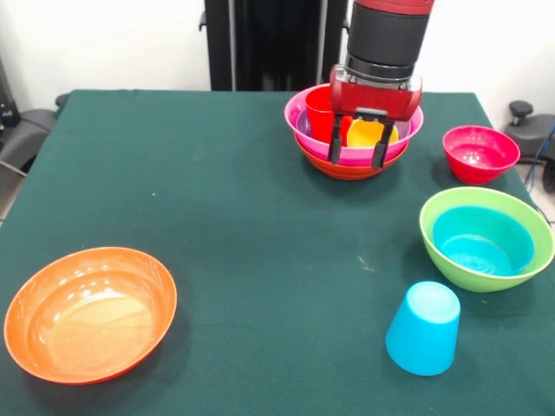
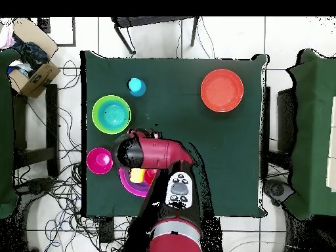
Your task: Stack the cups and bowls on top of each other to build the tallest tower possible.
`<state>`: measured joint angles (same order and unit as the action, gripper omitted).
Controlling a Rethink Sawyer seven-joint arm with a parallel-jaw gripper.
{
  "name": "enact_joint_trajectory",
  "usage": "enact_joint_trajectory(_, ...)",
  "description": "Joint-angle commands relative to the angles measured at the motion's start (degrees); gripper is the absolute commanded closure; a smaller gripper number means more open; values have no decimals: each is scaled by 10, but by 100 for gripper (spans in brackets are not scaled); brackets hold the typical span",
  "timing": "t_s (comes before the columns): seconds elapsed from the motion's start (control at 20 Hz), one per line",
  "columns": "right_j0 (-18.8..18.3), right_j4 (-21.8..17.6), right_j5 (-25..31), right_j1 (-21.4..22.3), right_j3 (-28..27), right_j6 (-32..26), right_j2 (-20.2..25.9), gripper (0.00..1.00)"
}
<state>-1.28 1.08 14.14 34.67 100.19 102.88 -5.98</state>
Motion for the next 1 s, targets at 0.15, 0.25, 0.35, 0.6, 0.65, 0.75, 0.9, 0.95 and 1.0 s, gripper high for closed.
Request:
enact_joint_trajectory(0.15, 21, 45, 41, -6, -48, 121, 15, 0)
enact_joint_trajectory(0.25, 35, 54, 33, -21, -53, 136, 5, 0)
enact_joint_trajectory(0.35, 50, 64, 27, -39, -58, 152, -8, 0)
enact_joint_trajectory(0.6, 82, 71, 10, -80, -62, 160, -22, 0)
enact_joint_trajectory(0.65, 88, 70, 3, -89, -65, 159, -24, 0)
enact_joint_trajectory(0.75, 87, 69, 1, -94, -60, 155, -11, 0)
enact_joint_trajectory(0.9, 94, 69, -15, -104, -59, 165, -10, 0)
enact_joint_trajectory(0.95, 93, 67, -25, -102, -52, 167, -4, 0)
enact_joint_trajectory(1.0, 91, 65, -36, -102, -50, 169, -1, 0)
